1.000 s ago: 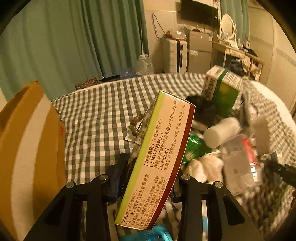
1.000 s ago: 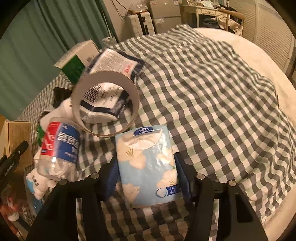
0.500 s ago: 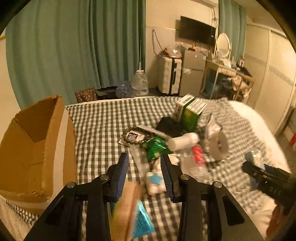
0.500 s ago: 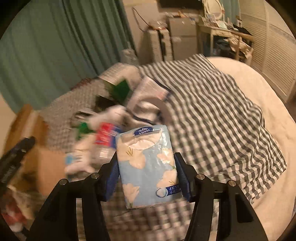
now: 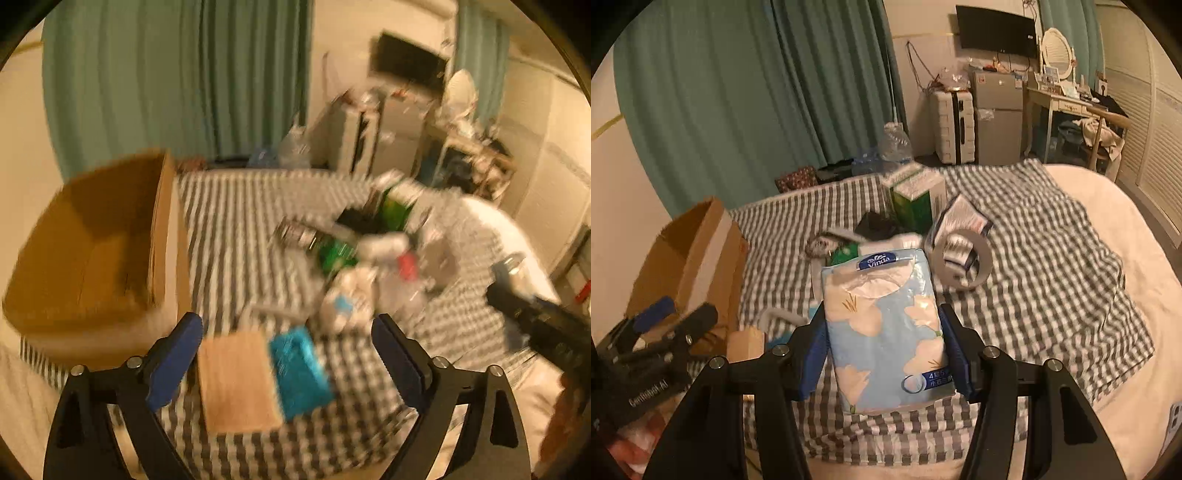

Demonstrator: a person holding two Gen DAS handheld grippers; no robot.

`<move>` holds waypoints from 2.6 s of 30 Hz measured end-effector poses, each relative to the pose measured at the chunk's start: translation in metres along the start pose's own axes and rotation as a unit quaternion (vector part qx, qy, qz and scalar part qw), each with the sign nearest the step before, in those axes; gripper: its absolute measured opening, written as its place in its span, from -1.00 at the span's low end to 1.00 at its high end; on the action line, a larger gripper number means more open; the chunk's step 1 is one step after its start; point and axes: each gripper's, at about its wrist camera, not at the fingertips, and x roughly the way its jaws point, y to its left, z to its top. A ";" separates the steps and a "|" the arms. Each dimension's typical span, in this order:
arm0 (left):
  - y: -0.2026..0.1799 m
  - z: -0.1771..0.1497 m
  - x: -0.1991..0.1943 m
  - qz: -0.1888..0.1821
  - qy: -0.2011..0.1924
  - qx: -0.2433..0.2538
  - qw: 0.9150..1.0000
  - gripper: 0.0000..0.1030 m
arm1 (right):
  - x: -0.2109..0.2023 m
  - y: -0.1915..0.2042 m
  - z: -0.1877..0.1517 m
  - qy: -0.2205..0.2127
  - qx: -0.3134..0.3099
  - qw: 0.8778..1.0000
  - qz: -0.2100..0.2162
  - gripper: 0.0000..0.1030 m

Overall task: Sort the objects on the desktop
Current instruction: 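Carry both items to the cardboard box and open both tools to drop them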

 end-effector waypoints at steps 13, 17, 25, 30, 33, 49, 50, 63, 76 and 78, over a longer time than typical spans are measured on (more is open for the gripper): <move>0.028 -0.042 0.098 0.073 0.184 -0.088 0.976 0.86 | 0.047 -0.020 -0.032 0.054 0.012 0.998 -0.002 0.09; 0.043 -0.042 0.114 0.093 0.186 -0.133 0.969 0.91 | 0.055 -0.028 -0.034 0.058 0.019 0.998 0.001 0.09; 0.057 -0.052 0.127 0.087 0.195 -0.169 0.962 0.96 | 0.065 -0.042 -0.036 0.075 0.042 0.996 0.005 0.09; 0.050 -0.055 0.115 0.057 0.183 -0.164 0.968 0.57 | 0.066 -0.039 -0.038 0.078 0.035 0.996 0.005 0.09; 0.039 -0.055 0.100 0.044 0.178 -0.151 0.971 0.56 | 0.062 -0.036 -0.039 0.074 0.029 0.997 0.003 0.09; 0.033 0.005 -0.003 0.007 0.092 -0.097 0.991 0.56 | -0.002 0.025 -0.018 0.023 -0.039 0.999 0.020 0.09; 0.036 0.015 -0.012 0.011 0.082 -0.094 0.992 0.56 | -0.007 0.029 -0.015 0.020 -0.044 0.999 0.023 0.09; 0.098 0.141 -0.098 0.027 -0.004 -0.039 0.999 0.57 | -0.082 0.137 0.059 -0.045 -0.121 0.985 0.110 0.09; 0.202 0.107 -0.058 0.063 -0.003 -0.049 0.997 0.57 | -0.050 0.246 0.074 0.001 -0.164 0.970 0.178 0.10; 0.220 0.099 -0.042 0.067 0.009 -0.063 0.996 0.57 | -0.029 0.260 0.072 0.018 -0.166 0.970 0.177 0.11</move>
